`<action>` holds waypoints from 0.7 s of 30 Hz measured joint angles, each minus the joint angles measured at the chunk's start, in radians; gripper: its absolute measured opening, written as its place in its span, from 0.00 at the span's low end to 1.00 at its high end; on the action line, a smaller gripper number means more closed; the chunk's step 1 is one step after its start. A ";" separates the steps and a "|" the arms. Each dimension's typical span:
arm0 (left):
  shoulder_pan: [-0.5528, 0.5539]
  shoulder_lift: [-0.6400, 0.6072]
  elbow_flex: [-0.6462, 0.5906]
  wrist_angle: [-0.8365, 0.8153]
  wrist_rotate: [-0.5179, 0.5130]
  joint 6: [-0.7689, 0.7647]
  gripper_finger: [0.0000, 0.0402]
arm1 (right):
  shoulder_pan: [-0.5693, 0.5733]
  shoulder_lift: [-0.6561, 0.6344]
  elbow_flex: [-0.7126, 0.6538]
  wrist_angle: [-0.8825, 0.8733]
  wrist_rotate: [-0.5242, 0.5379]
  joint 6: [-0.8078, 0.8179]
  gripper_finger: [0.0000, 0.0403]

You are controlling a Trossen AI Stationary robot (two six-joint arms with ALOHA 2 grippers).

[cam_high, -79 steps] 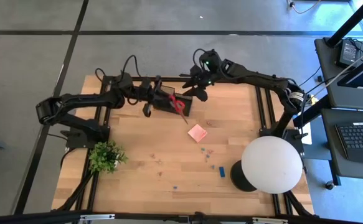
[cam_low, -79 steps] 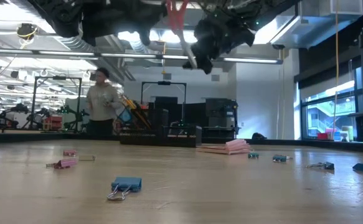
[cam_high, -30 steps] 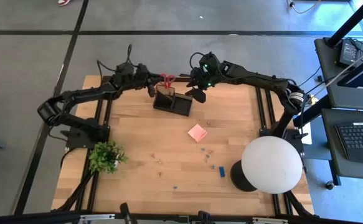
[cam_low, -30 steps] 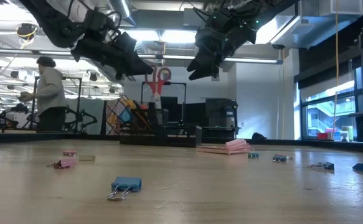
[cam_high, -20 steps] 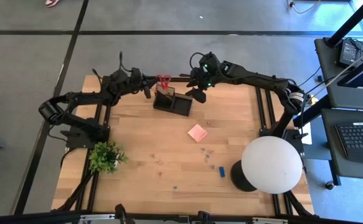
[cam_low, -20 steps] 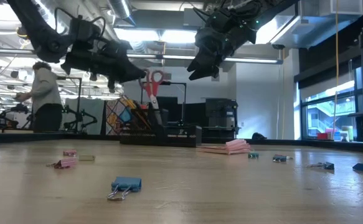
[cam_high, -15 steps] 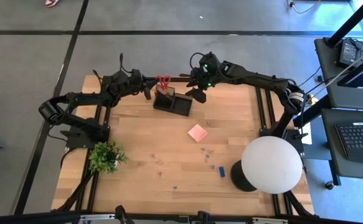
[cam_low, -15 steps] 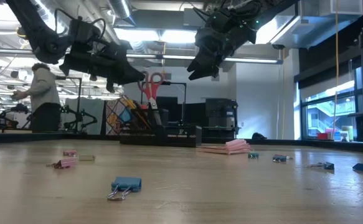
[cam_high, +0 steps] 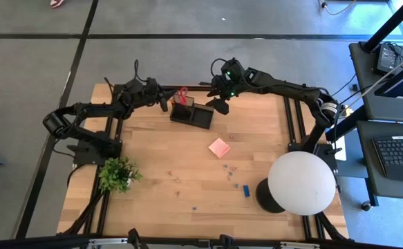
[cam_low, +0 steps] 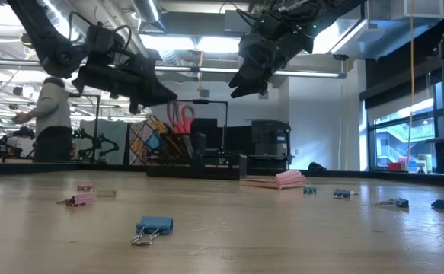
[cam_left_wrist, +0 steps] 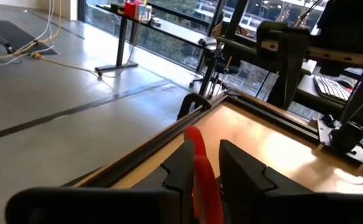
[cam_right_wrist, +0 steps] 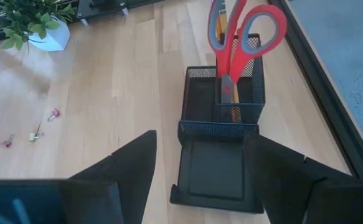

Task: Pick and place office supplies into organizer
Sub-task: Put the red scissors into the black desk organizer, then put the pink sticky notes into the black desk organizer

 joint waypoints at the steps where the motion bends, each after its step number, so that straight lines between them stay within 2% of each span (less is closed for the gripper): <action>1: 0.000 0.000 0.000 -0.008 0.000 -0.002 0.19 | 0.000 0.000 0.000 0.000 0.000 0.000 0.60; 11: 0.019 -0.023 0.000 -0.006 0.003 -0.017 0.28 | 0.000 0.000 0.000 -0.026 0.000 0.000 0.60; 21: 0.049 -0.147 0.000 -0.009 0.024 -0.017 0.34 | 0.000 -0.001 0.000 -0.055 0.000 -0.004 0.60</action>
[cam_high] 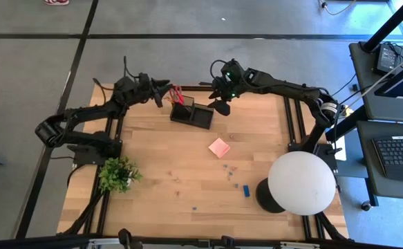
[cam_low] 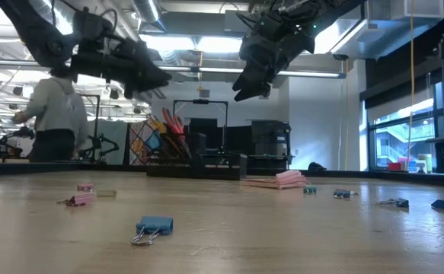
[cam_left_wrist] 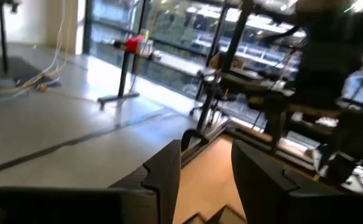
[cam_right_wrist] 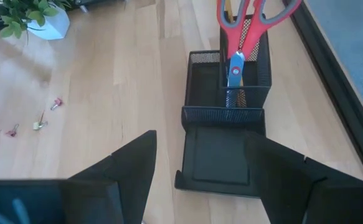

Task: Pick and place office supplies into organizer
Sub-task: Put the pink sticky notes into the black desk organizer

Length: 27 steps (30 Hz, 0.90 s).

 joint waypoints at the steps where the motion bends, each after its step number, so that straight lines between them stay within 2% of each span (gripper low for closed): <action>1: 0.000 -0.018 0.000 0.002 0.018 0.000 0.34 | 0.000 -0.003 0.000 -0.001 0.000 -0.008 0.60; 7: -0.050 -0.120 0.000 0.003 0.271 0.000 0.33 | 0.037 -0.054 0.000 -0.004 0.002 -0.125 0.60; 10: -0.118 -0.153 0.000 0.001 0.329 -0.005 0.34 | 0.065 -0.082 0.000 -0.022 0.000 -0.129 0.60; 15: -0.240 -0.177 0.001 -0.004 0.335 0.016 0.34 | 0.132 -0.106 0.000 -0.164 0.007 -0.214 0.60; 19: -0.311 -0.179 0.001 -0.008 0.334 0.016 0.33 | 0.193 -0.106 0.000 -0.268 0.055 -0.230 0.60; 24: -0.367 -0.179 0.001 -0.030 0.333 0.019 0.33 | 0.259 -0.106 0.000 -0.311 0.075 -0.233 0.60; 27: -0.381 -0.179 0.001 -0.050 0.331 0.019 0.33 | 0.293 -0.106 0.000 -0.348 0.111 -0.320 0.60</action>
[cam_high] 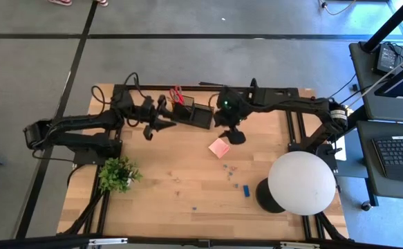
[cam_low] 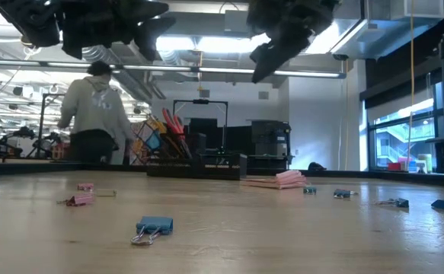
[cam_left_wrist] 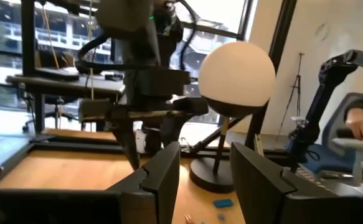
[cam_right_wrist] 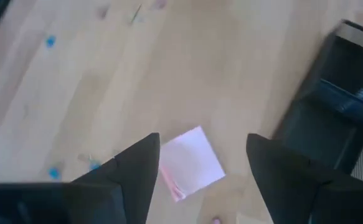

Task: Pick and place office supplies into organizer
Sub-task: Put the pink sticky notes into the black desk organizer

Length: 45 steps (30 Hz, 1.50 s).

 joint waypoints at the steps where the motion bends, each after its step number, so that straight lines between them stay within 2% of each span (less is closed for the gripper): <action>1: -0.002 0.000 0.000 -0.010 0.000 0.000 0.33 | 0.011 0.000 0.000 -0.012 0.034 -0.036 0.60; 6: -0.002 0.000 0.000 -0.059 -0.003 0.000 0.33 | 0.066 -0.001 -0.020 -0.038 0.224 -0.179 0.60; 8: -0.002 0.000 0.000 -0.074 -0.003 0.000 0.33 | 0.086 -0.001 -0.052 -0.021 0.252 -0.201 0.59; 13: -0.002 0.001 0.000 -0.082 -0.003 0.000 0.33 | 0.117 0.000 -0.182 0.098 0.257 -0.211 0.56; 17: -0.002 0.001 0.000 -0.083 -0.003 0.011 0.33 | 0.150 0.000 -0.299 0.184 0.256 -0.288 0.54; 25: -0.002 0.001 0.000 -0.084 -0.003 0.026 0.33 | 0.205 0.000 -0.492 0.495 0.258 -0.330 0.53; 31: -0.002 0.001 0.000 -0.085 -0.003 0.026 0.33 | 0.207 0.008 -0.533 0.527 0.257 -0.330 0.52; 45: -0.002 0.001 0.000 -0.087 -0.003 0.025 0.33 | 0.207 0.149 -0.529 0.577 0.249 -0.333 0.50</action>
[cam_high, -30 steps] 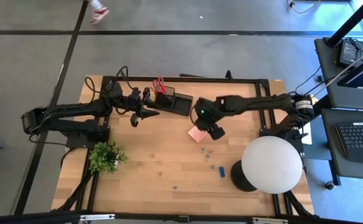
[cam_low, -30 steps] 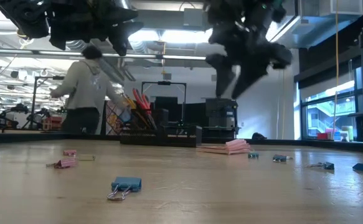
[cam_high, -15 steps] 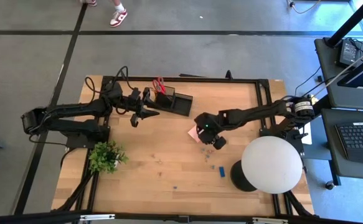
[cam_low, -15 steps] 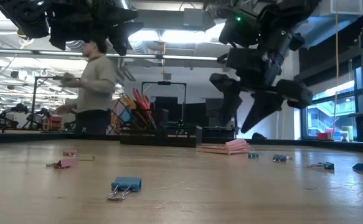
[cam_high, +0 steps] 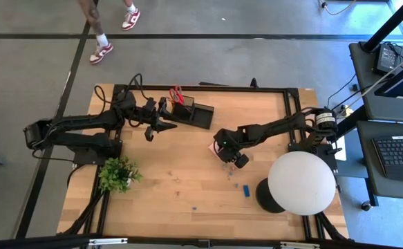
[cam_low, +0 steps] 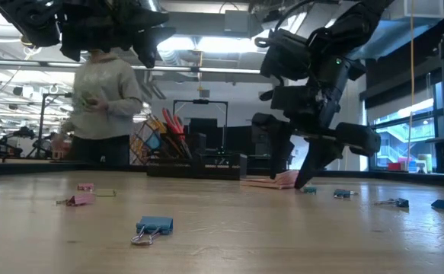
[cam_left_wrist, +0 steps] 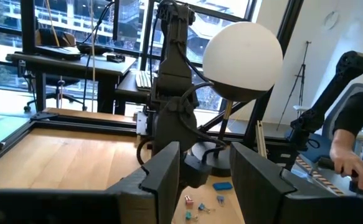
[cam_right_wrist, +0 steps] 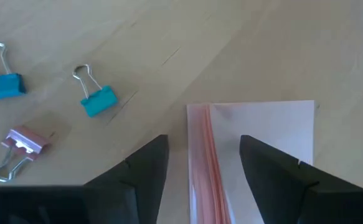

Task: Pick and place office supplies into organizer
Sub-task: Put the pink sticky notes into the black desk organizer

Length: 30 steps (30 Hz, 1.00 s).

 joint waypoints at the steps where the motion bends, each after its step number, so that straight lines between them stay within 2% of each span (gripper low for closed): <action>1: 0.000 0.000 0.000 -0.002 0.000 0.000 0.33 | 0.000 0.000 0.000 -0.001 -0.001 0.000 0.49; 20: 0.000 0.000 0.000 -0.003 0.000 0.001 0.33 | 0.001 0.007 -0.002 0.000 0.011 0.002 0.09; 23: 0.000 0.000 0.000 -0.003 0.000 0.001 0.33 | 0.001 0.007 0.022 -0.025 0.057 0.003 0.03; 30: 0.000 0.000 0.000 -0.003 -0.003 0.001 0.33 | -0.021 0.015 0.168 -0.210 0.096 0.028 0.01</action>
